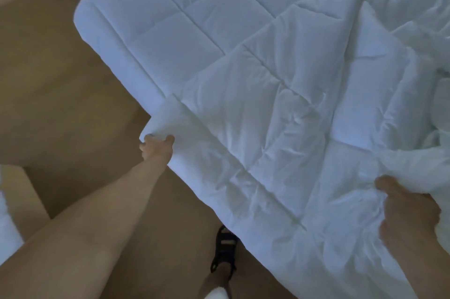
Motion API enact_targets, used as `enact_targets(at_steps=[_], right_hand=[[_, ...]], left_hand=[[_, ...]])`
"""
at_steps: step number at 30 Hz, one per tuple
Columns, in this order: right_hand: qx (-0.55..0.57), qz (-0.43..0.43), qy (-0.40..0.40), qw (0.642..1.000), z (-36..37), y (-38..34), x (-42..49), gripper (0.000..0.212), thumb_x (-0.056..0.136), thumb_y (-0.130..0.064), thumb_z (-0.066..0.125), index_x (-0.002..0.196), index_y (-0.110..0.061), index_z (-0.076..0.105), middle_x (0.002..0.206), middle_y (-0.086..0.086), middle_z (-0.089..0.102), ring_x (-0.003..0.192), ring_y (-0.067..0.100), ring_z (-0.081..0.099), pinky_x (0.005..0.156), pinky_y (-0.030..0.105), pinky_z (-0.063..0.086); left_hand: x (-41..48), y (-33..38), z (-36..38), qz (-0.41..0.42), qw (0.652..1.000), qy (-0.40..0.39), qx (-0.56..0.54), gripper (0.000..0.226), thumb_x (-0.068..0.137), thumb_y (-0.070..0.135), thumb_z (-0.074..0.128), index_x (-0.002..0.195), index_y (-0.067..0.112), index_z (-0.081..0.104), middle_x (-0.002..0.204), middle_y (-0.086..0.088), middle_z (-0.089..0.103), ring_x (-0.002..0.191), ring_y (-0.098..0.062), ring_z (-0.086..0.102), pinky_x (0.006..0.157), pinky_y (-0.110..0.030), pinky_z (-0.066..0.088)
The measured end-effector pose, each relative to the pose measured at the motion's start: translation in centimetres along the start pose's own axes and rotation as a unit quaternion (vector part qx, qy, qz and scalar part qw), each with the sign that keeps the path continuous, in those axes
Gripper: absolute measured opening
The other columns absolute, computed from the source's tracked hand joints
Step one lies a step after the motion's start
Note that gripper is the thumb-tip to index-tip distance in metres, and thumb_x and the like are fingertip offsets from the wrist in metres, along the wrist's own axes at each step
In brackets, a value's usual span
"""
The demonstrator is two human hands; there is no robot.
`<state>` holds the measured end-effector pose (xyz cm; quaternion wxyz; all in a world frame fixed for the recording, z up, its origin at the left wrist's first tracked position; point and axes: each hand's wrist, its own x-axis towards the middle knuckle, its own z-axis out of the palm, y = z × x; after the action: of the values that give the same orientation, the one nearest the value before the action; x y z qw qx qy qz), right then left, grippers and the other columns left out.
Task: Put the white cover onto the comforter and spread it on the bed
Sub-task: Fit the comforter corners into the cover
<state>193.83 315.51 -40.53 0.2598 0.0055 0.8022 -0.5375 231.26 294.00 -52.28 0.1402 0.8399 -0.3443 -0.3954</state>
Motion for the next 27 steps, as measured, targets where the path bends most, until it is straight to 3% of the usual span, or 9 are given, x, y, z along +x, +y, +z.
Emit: enact_targets(at_steps=[3, 5, 9, 12, 15, 19, 21, 23, 27], right_hand=[[0.019, 0.007, -0.004, 1.000, 2.5, 0.7, 0.4, 0.019, 0.074, -0.008, 0.075, 0.089, -0.017, 0.069, 0.103, -0.006, 0.073, 0.095, 0.021, 0.071, 0.084, 0.038, 0.057], [0.025, 0.011, -0.001, 1.000, 3.1, 0.9, 0.7, 0.017, 0.075, -0.006, 0.075, 0.084, -0.018, 0.067, 0.096, -0.010, 0.072, 0.089, 0.017, 0.071, 0.079, 0.031, 0.055], [0.011, 0.013, 0.015, 1.000, 2.5, 0.6, 0.5, 0.019, 0.071, -0.007, 0.078, 0.085, -0.016, 0.068, 0.094, -0.007, 0.071, 0.093, 0.023, 0.071, 0.087, 0.039, 0.057], [0.028, 0.009, 0.017, 0.999, 1.9, -0.7, -0.6, 0.026, 0.074, 0.002, 0.076, 0.097, -0.010, 0.069, 0.091, -0.007, 0.070, 0.090, 0.022, 0.069, 0.081, 0.032, 0.055], [0.039, -0.001, 0.017, 0.999, 0.6, -2.0, -1.5, 0.029, 0.072, 0.004, 0.076, 0.098, -0.007, 0.069, 0.090, -0.006, 0.069, 0.091, 0.022, 0.069, 0.083, 0.032, 0.054], [0.077, 0.000, 0.014, 0.997, -2.4, -3.8, -2.8, 0.027, 0.074, 0.006, 0.074, 0.095, -0.009, 0.066, 0.085, -0.010, 0.065, 0.077, 0.013, 0.064, 0.070, 0.019, 0.053], [0.096, -0.004, 0.010, 0.995, -4.4, -4.7, -3.5, 0.027, 0.075, 0.006, 0.074, 0.093, -0.011, 0.064, 0.085, -0.011, 0.064, 0.072, 0.006, 0.062, 0.065, 0.015, 0.051], [0.123, -0.004, 0.014, 0.992, -7.0, -5.5, -3.9, 0.031, 0.076, 0.006, 0.074, 0.101, -0.010, 0.066, 0.092, -0.006, 0.066, 0.075, 0.008, 0.063, 0.072, 0.022, 0.053], [0.184, -0.016, 0.040, 0.982, -13.4, -6.8, -4.0, 0.044, 0.077, 0.004, 0.074, 0.118, -0.010, 0.064, 0.106, -0.001, 0.067, 0.096, 0.021, 0.064, 0.085, 0.031, 0.049]], left_hand=[[2.8, -0.7, 0.1, -0.070, 0.992, 0.022, -0.106, 0.091, 0.083, 0.053, 0.070, 0.151, 0.015, 0.023, 0.145, -0.017, 0.039, 0.126, -0.040, 0.047, 0.104, -0.050, 0.042], [3.3, -0.2, 0.3, -0.117, 0.972, 0.020, -0.203, 0.089, 0.084, 0.058, 0.067, 0.149, 0.012, 0.029, 0.142, -0.015, 0.047, 0.126, -0.037, 0.051, 0.103, -0.046, 0.044], [2.1, 1.9, 0.6, -0.142, 0.947, 0.016, -0.289, 0.061, 0.084, 0.039, 0.071, 0.136, 0.014, 0.052, 0.123, -0.006, 0.060, 0.103, -0.025, 0.058, 0.094, -0.036, 0.050], [-1.3, 5.5, 1.1, -0.123, 0.946, -0.028, -0.297, 0.046, 0.077, 0.040, 0.072, 0.115, 0.017, 0.064, 0.099, 0.001, 0.064, 0.088, -0.019, 0.060, 0.087, -0.034, 0.051], [-6.3, 9.4, 2.3, -0.039, 0.948, -0.070, -0.307, 0.024, 0.082, 0.034, 0.068, 0.095, 0.015, 0.063, 0.077, 0.002, 0.056, 0.079, -0.022, 0.057, 0.072, -0.032, 0.046], [-15.3, 12.7, 4.0, 0.139, 0.947, -0.116, -0.266, 0.011, 0.090, 0.017, 0.054, 0.098, 0.011, 0.059, 0.075, 0.001, 0.056, 0.071, -0.018, 0.054, 0.058, -0.018, 0.045], [-20.9, 13.5, 4.6, 0.248, 0.925, -0.160, -0.238, 0.010, 0.087, 0.015, 0.054, 0.094, 0.013, 0.060, 0.074, 0.004, 0.057, 0.066, -0.010, 0.053, 0.055, -0.020, 0.044], [-26.3, 13.8, 5.0, 0.346, 0.891, -0.210, -0.207, 0.011, 0.081, 0.017, 0.055, 0.089, 0.023, 0.060, 0.072, 0.008, 0.059, 0.062, -0.002, 0.054, 0.058, -0.023, 0.045], [-35.0, 12.8, 6.5, 0.459, 0.835, -0.275, -0.130, 0.027, 0.075, 0.025, 0.052, 0.099, 0.027, 0.063, 0.071, 0.012, 0.062, 0.065, -0.010, 0.055, 0.062, -0.029, 0.047]])
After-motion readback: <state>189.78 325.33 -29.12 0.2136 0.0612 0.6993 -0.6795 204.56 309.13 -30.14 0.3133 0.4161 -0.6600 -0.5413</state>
